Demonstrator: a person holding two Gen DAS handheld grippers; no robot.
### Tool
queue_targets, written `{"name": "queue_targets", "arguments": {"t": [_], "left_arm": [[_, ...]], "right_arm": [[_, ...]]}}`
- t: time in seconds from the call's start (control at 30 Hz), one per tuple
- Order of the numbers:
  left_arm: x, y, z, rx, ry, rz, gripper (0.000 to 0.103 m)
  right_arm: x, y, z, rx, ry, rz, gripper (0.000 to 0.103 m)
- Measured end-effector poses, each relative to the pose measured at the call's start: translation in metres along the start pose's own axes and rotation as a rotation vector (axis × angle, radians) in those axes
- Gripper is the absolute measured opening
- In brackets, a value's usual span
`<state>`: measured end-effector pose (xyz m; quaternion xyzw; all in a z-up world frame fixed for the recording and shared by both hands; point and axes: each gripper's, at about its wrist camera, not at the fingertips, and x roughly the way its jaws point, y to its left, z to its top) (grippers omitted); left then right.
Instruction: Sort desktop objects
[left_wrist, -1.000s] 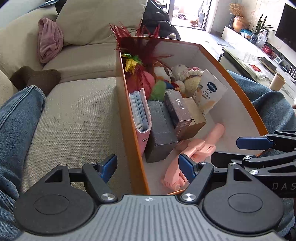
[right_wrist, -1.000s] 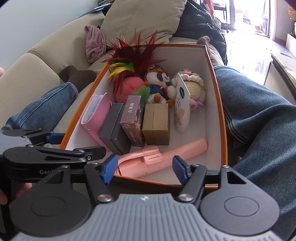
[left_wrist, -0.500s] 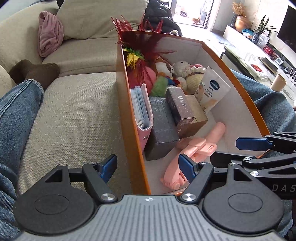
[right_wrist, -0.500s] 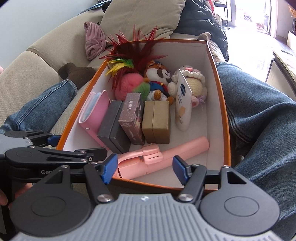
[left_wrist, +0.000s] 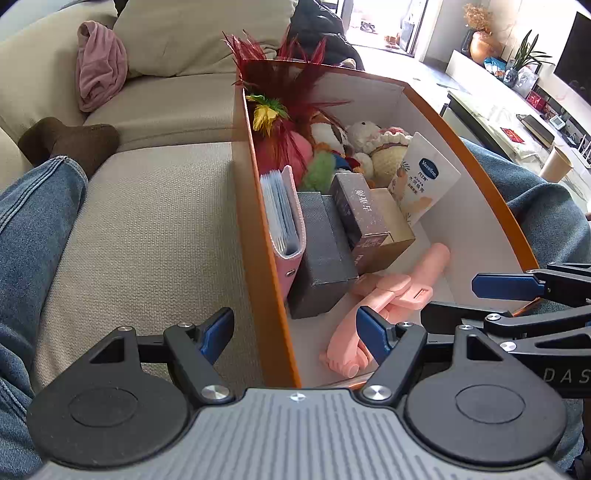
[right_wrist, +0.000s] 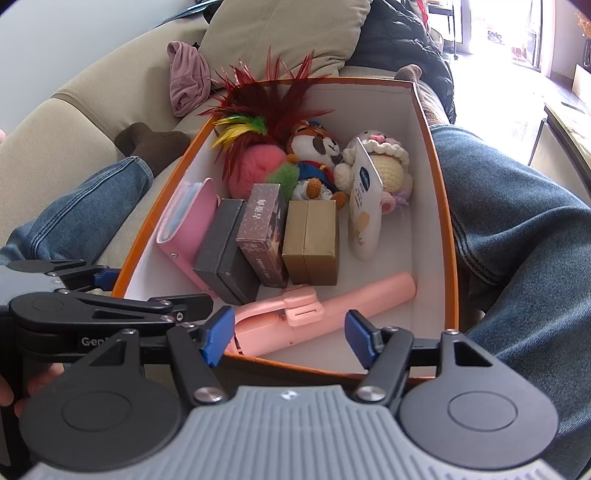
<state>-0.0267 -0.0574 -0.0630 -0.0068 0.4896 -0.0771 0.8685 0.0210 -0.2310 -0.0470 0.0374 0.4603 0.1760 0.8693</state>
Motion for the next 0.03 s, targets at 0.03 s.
{"name": "queue_targets", "arguments": {"t": [0.03], "left_arm": [[0.0000,0.0000,0.0000,0.000,0.000,0.000,0.086]], "right_arm": [[0.0000,0.0001,0.0001,0.000,0.000,0.000,0.068]]}}
